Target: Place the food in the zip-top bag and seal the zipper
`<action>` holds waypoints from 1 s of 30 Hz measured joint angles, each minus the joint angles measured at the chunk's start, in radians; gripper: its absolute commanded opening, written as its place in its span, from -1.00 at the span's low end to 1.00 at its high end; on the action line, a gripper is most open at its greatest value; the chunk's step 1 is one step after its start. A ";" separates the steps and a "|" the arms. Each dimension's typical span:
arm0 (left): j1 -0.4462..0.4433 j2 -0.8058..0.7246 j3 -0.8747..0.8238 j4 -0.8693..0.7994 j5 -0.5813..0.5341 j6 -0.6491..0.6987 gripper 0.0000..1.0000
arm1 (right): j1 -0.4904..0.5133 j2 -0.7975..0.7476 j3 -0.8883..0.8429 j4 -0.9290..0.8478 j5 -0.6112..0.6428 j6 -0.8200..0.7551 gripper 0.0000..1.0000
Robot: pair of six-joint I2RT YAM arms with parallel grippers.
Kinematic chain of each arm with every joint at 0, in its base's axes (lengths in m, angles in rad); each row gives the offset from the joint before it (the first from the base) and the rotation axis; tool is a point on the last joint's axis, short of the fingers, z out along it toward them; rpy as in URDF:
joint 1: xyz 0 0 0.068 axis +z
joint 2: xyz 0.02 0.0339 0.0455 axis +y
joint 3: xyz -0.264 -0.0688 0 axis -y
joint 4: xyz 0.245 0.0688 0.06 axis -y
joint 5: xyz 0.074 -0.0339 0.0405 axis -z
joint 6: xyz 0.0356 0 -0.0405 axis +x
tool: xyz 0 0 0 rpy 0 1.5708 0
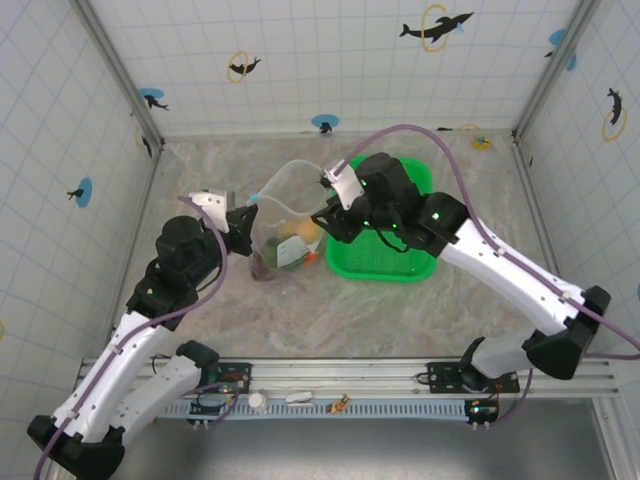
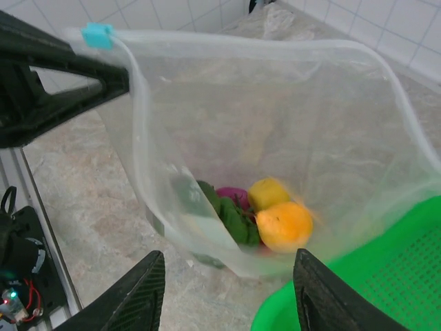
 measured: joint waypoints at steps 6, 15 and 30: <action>0.000 0.011 0.000 -0.020 -0.025 0.000 -1.00 | 0.004 -0.109 -0.253 -0.004 -0.020 0.048 -1.00; 0.000 0.031 0.000 -0.024 -0.016 0.003 -1.00 | -0.007 -0.163 -0.570 -0.115 -0.009 0.120 -1.00; 0.000 0.006 0.000 -0.023 0.190 0.012 -1.00 | -0.266 0.153 -0.510 0.056 0.232 0.108 -0.90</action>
